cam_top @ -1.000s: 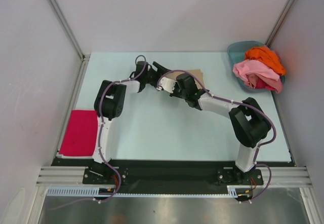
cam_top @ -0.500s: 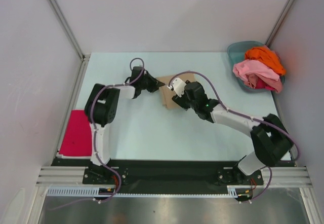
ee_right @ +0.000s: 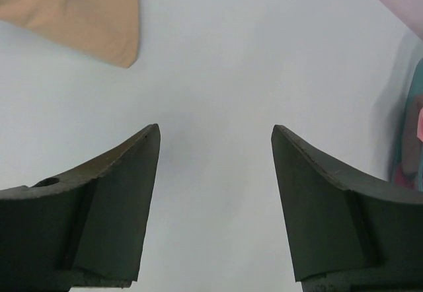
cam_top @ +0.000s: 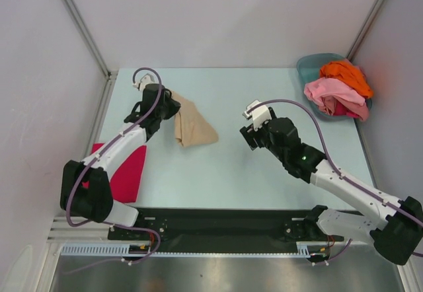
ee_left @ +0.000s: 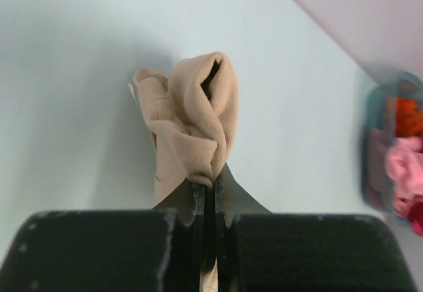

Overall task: Fold and stack the t-shirts
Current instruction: Neatly place the folded tshirt to the corner

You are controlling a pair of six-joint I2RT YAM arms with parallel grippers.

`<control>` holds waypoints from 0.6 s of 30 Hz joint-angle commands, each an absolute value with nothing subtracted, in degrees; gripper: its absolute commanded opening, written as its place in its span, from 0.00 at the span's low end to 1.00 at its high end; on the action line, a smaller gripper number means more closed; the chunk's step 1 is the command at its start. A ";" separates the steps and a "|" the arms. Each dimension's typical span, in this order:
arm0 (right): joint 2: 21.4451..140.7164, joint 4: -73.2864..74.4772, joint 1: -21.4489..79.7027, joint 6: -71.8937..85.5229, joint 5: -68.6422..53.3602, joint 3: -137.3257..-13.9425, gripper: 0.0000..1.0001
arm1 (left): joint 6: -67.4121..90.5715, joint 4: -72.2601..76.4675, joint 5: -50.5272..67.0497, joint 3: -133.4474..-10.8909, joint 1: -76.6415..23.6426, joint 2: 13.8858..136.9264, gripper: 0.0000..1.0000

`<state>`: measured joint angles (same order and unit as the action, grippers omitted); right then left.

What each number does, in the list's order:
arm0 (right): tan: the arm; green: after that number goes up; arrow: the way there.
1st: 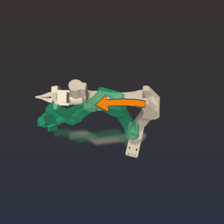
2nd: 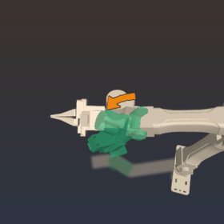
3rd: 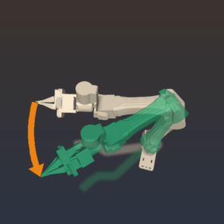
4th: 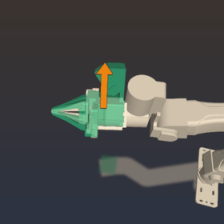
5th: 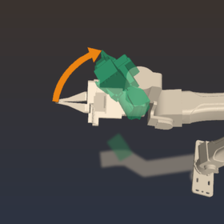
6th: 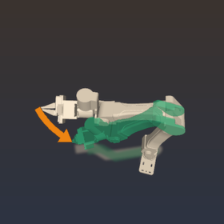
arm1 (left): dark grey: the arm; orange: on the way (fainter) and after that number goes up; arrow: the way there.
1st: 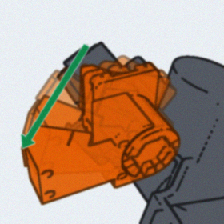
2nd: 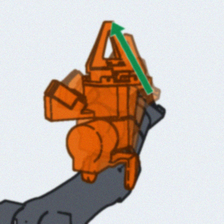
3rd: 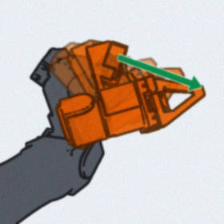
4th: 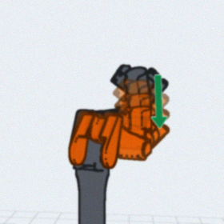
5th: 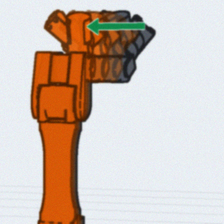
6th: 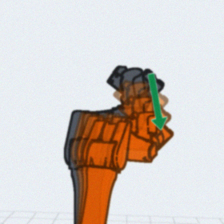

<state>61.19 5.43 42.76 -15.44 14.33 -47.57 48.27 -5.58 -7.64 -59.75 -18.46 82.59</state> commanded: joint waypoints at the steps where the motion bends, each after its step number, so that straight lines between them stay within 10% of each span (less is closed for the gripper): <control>1: 59.77 7.91 44.55 -13.18 15.46 -47.72 0.73 | 44.64 -17.65 -16.25 -64.06 -17.23 81.04 0.00; 18: 58.45 10.37 47.46 -11.25 16.88 -46.76 0.73 | 40.34 -29.79 -12.83 -68.90 2.28 72.78 0.00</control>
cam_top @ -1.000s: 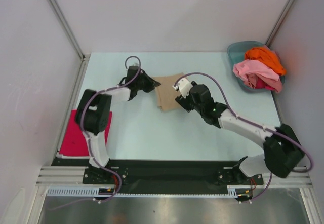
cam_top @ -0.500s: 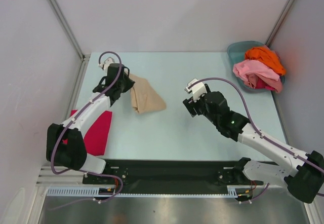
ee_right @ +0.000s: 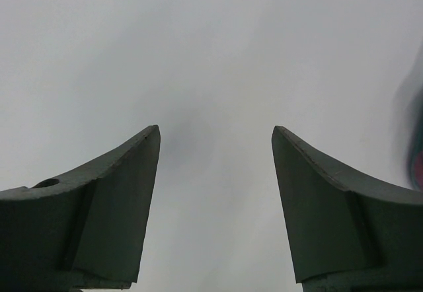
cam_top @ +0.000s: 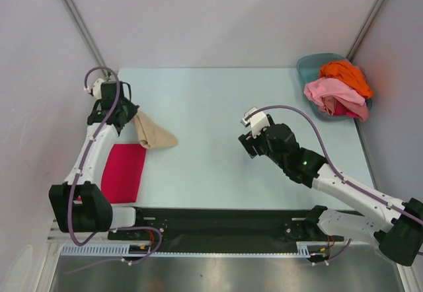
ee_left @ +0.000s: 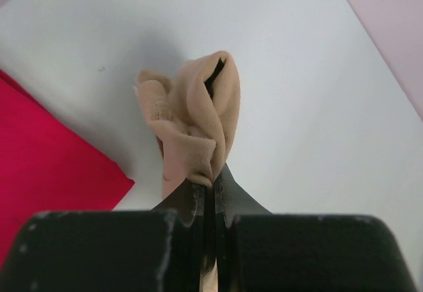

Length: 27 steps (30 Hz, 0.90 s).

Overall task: Fold and stack the t-shirts
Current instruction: Neatly place the folded tshirt to the corner

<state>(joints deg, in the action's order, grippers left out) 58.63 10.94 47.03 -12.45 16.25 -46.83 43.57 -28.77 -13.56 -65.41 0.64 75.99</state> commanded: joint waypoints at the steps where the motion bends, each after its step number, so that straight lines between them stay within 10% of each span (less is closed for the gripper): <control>1: 58.53 10.02 47.46 -11.16 16.61 -46.76 0.73 | 39.47 -29.79 -12.48 -69.17 3.33 72.51 0.00; 27: 56.16 10.37 47.81 -10.72 16.52 -43.77 0.73 | 30.24 -35.60 -8.27 -74.71 14.06 69.17 0.00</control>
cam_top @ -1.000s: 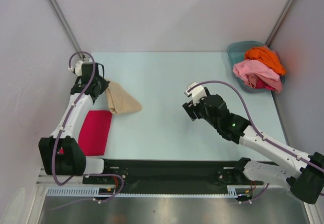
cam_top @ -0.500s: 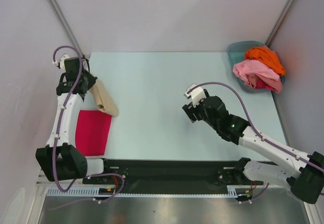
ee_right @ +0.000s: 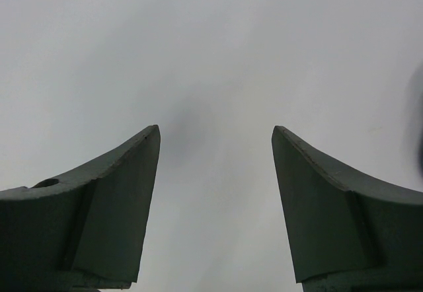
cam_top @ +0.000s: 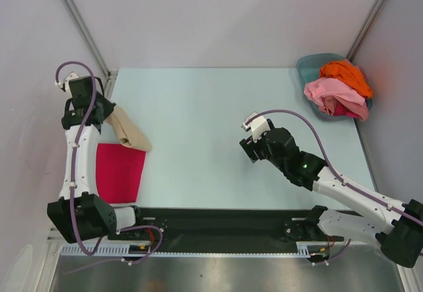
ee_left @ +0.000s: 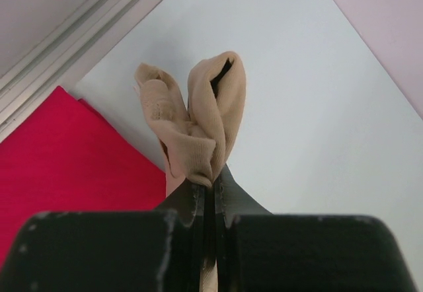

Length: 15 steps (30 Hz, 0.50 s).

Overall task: Fold and stack the t-shirts
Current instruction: Neatly place the folded tshirt to the corner

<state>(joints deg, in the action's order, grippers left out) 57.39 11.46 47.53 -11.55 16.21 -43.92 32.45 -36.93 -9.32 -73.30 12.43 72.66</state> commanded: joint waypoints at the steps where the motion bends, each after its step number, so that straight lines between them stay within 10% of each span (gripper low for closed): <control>1: 56.16 10.37 47.81 -10.72 16.44 -43.51 0.73 | 29.89 -35.51 -8.17 -74.45 14.85 69.17 0.00; 15: 57.48 9.32 47.81 -10.37 14.85 -43.68 0.73 | 29.00 -35.07 -5.10 -69.00 19.60 67.67 0.00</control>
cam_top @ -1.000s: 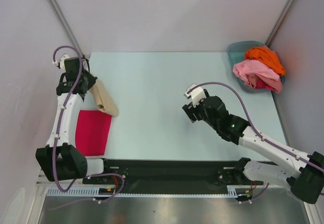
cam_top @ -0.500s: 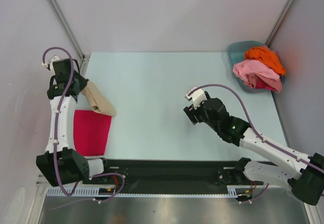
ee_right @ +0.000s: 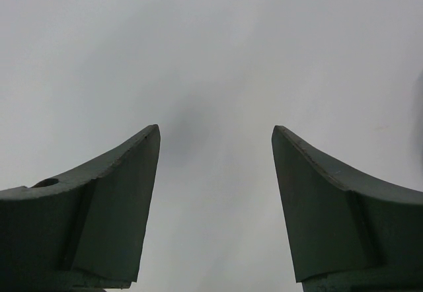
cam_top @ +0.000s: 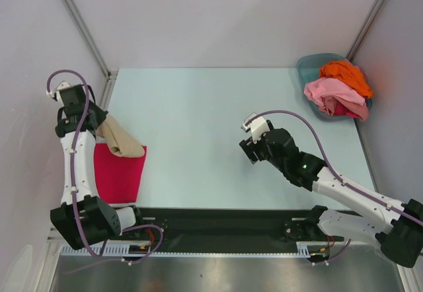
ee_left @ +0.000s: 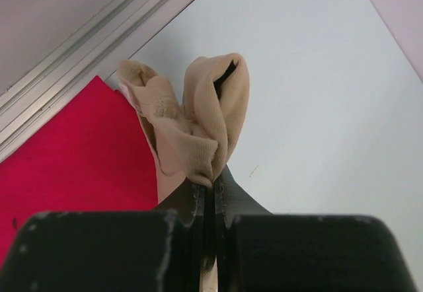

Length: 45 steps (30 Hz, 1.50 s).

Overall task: Fold and stack the t-shirts
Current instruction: Neatly place the folded tshirt to the corner

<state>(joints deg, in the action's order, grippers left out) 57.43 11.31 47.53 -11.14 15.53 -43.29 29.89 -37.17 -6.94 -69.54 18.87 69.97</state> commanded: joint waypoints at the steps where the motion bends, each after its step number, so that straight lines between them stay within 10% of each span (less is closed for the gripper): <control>1: 57.65 9.23 47.90 -10.37 14.85 -43.68 0.73 | 29.09 -34.89 -4.58 -69.08 19.69 68.11 0.00; 45: 51.15 10.11 43.86 -9.76 14.07 -38.06 0.74 | 42.28 -28.30 2.20 -74.27 10.19 77.96 0.00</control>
<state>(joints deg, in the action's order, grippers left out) 51.68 11.40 44.12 -10.50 15.03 -38.28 43.00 -29.71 4.03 -74.91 9.04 81.95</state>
